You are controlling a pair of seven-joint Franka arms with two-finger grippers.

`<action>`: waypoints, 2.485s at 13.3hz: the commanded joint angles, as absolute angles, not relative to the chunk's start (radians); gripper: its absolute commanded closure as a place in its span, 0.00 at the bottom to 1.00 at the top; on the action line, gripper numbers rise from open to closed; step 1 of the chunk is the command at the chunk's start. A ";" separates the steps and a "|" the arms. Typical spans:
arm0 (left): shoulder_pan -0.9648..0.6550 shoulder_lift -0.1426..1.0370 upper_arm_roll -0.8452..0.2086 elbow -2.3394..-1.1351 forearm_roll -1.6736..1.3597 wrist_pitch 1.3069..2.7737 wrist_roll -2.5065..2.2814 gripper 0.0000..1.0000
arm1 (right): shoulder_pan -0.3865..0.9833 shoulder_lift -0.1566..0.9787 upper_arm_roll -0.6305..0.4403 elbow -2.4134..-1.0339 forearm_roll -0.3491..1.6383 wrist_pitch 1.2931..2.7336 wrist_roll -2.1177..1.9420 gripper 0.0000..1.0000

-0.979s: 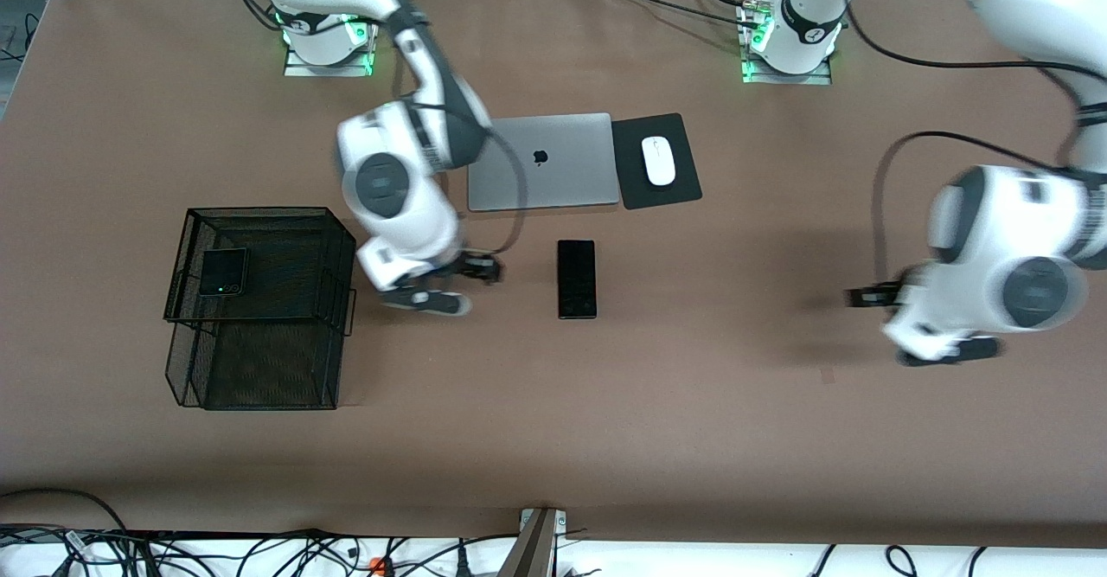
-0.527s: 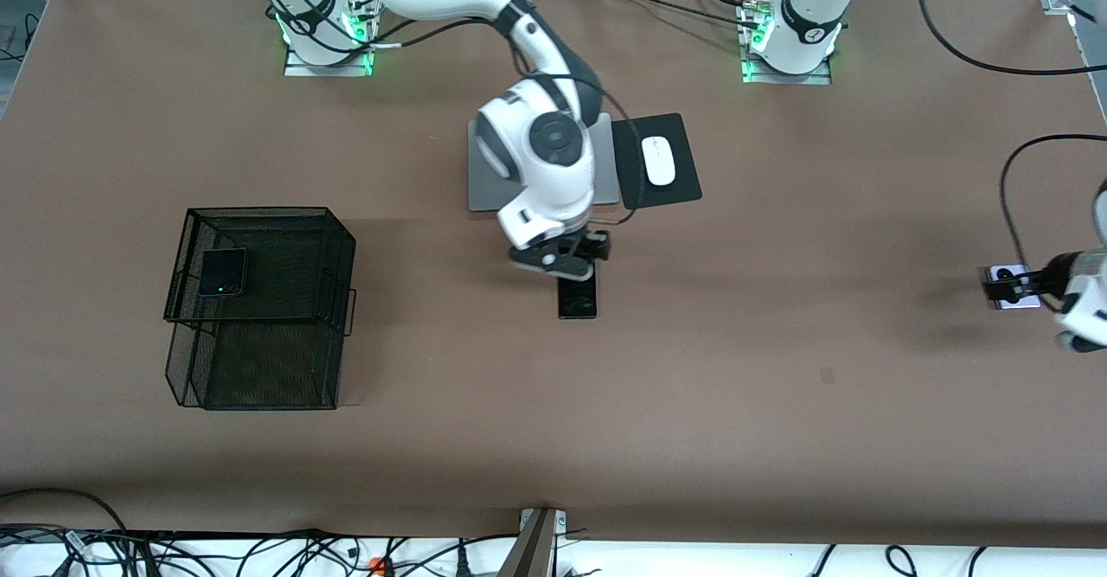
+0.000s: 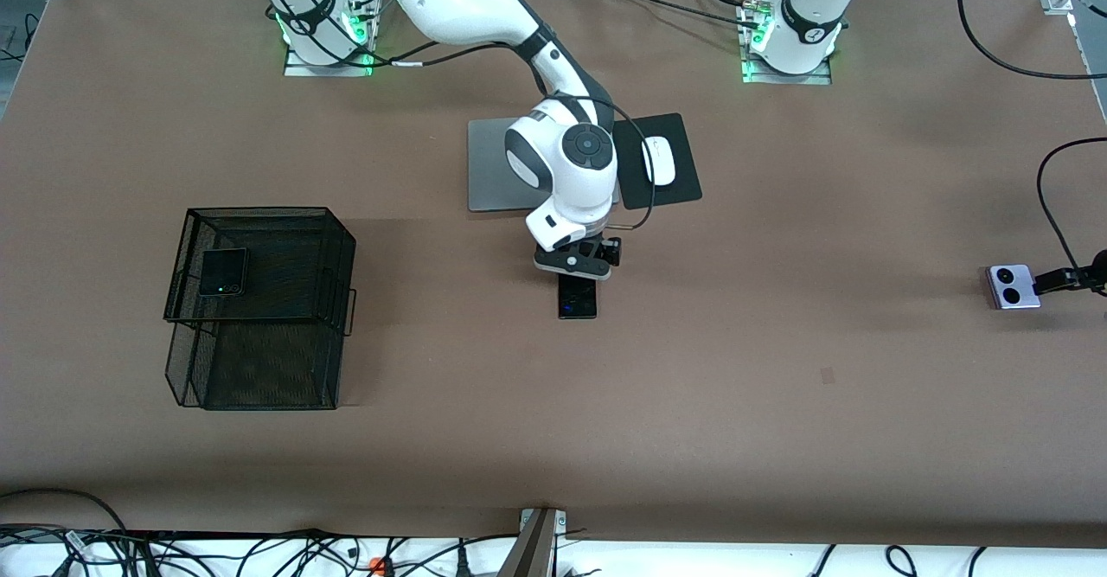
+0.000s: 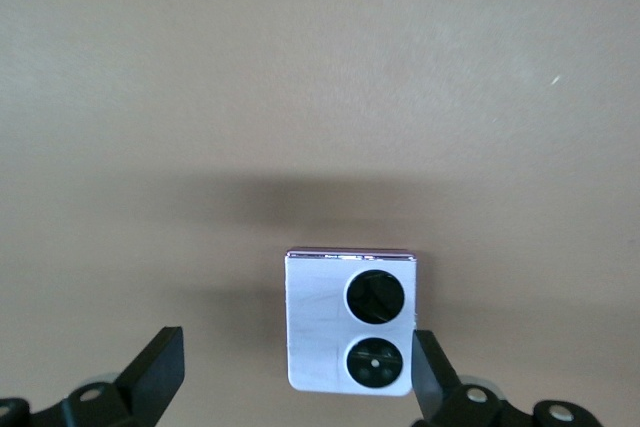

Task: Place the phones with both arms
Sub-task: 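Reach the right gripper to the bar phone while the left gripper reaches the white phone, then grasp the bar phone with the right gripper while the left gripper grasps the white phone, then carry the bar phone into the organizer while the left gripper carries the white phone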

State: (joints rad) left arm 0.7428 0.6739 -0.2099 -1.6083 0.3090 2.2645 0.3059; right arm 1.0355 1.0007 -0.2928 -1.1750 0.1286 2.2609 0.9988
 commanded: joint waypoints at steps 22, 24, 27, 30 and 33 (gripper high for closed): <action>0.781 0.713 -0.256 -1.634 0.273 2.326 0.431 0.74 | 1.020 0.930 -0.321 -1.149 0.104 2.134 0.924 1.00; 0.779 0.664 -0.284 -1.631 0.273 2.271 0.425 0.75 | 0.990 0.856 -0.313 -1.121 0.109 2.019 0.876 1.00; 0.776 0.572 -0.363 -1.583 0.273 2.118 0.422 0.74 | 0.931 0.744 -0.310 -1.124 0.120 1.857 0.754 1.00; 0.775 0.569 -0.484 -1.473 0.273 1.930 0.419 0.74 | 0.865 0.600 -0.334 -1.219 0.144 1.731 0.573 1.00; 0.764 0.568 -0.612 -1.456 0.278 1.855 0.407 0.74 | 0.861 0.403 -0.435 -1.484 0.146 1.778 0.389 1.00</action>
State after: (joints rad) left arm 0.7714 0.5567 -0.5524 -1.4805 0.2916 1.9031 0.3973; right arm 0.8511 0.5774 -0.3901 -1.2473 0.1283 1.7334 0.5014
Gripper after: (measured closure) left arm 0.167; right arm 0.194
